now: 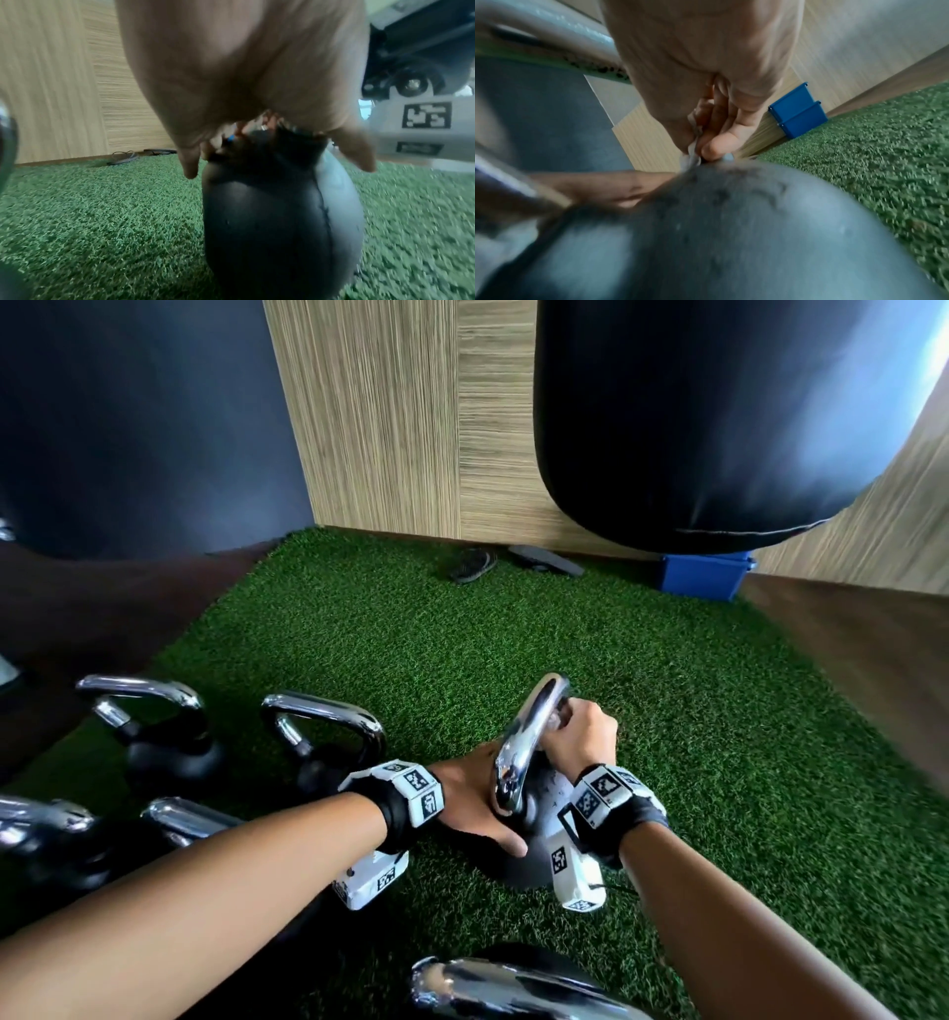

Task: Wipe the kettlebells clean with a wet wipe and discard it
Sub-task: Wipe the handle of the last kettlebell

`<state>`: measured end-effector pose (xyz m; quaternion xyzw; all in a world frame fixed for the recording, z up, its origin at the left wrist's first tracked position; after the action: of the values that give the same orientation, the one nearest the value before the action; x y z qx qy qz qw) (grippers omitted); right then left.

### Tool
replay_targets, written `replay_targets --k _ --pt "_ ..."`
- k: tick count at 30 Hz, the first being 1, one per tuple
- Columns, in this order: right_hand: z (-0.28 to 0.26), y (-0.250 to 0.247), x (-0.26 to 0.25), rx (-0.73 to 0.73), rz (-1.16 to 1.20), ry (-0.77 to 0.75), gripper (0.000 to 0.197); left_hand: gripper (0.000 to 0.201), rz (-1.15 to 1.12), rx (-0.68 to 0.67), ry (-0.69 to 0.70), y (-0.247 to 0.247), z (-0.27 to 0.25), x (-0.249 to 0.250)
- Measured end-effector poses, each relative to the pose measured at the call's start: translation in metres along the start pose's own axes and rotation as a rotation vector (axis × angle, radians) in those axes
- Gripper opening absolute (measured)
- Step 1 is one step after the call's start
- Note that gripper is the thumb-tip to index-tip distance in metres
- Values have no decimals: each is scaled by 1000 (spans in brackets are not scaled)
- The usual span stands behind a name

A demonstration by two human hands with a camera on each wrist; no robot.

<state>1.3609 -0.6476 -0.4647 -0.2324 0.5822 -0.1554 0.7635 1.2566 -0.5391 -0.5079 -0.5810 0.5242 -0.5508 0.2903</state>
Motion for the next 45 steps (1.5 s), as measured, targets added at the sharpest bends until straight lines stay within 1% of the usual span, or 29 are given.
replay_targets --k 1,2,3,4,5,7,8,9,10,11,12,13,14,15,18,19,20,22,24,26,32,35,37,41,43,45 --pt "2 -1 2 -38 -31 30 22 61 -35 19 8 -10 -6 3" --pt "4 -4 2 -63 -46 40 29 72 -70 49 5 -20 -13 5" --pt "7 -9 -3 -77 -41 6 36 91 -95 99 10 -31 -19 7" --pt "10 -13 -14 -96 -39 -73 42 107 -105 164 37 -41 -25 12" --pt "11 -15 -28 -137 -44 -170 49 113 -112 237 60 -51 -32 18" --pt "12 -9 -52 -291 -144 -320 71 106 -94 371 77 -67 -44 34" --pt "14 -5 -60 -364 -229 -364 77 96 -75 427 75 -74 -48 41" --pt "16 -3 -65 -415 -308 -382 76 82 -72 470 64 -80 -50 47" --pt "19 -2 -67 -443 -369 -382 68 65 -78 502 50 -85 -51 51" --pt "20 -3 -68 -457 -415 -383 55 51 -87 522 32 -89 -51 53" --pt "20 -3 -71 -463 -454 -391 41 40 -100 525 4 -91 -50 54" --pt "18 -4 -74 -465 -481 -397 28 33 -122 519 -26 -92 -49 53" --pt "17 -5 -77 -464 -492 -393 21 30 -143 504 -48 -92 -48 53" --pt "16 -6 -80 -458 -493 -382 18 30 -158 482 -56 -92 -47 53" --pt "13 -13 -80 -433 -497 -326 24 29 -105 375 -74 -95 -42 50" --pt "13 -17 -78 -415 -485 -306 26 33 -57 350 -88 -98 -41 46" --pt "11 -21 -76 -398 -478 -288 26 42 -1 330 -104 -101 -39 41" --pt "6 -30 -70 -377 -504 -263 26 68 130 288 -138 -108 -34 30" --pt "-1 -43 -63 -345 -522 -219 27 88 243 252 -127 -113 -29 25" --pt "-11 -54 -56 -327 -491 -164 27 94 297 225 -101 -117 -25 23" --pt "-44 -72 -48 -213 -504 -86 20 83 370 232 -84 -122 -17 22" --pt "-47 -73 -46 -207 -498 -56 13 81 375 248 -74 -123 -16 23" --pt "-46 -72 -49 -217 -525 -49 9 74 371 276 -74 -124 -16 23" --pt "-47 -66 -51 -211 -595 -71 10 58 309 335 -129 -129 -17 17" --pt "-46 -65 -48 -196 -625 -64 12 47 303 337 -146 -131 -16 16" --pt "-43 -64 -47 -204 -658 -39 15 42 321 330 -144 -134 -17 18"
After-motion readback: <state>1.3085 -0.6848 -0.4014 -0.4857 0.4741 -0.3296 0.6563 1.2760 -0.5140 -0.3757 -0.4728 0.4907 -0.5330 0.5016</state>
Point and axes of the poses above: each hand's wrist, its own z-axis towards the middle knuckle, its own y-axis out of the palm, x = y × z, the point moved 10 cm from there along z, towards the middle knuckle, and after that the axes turned 10 degrees about z, right-handed, at the moved point
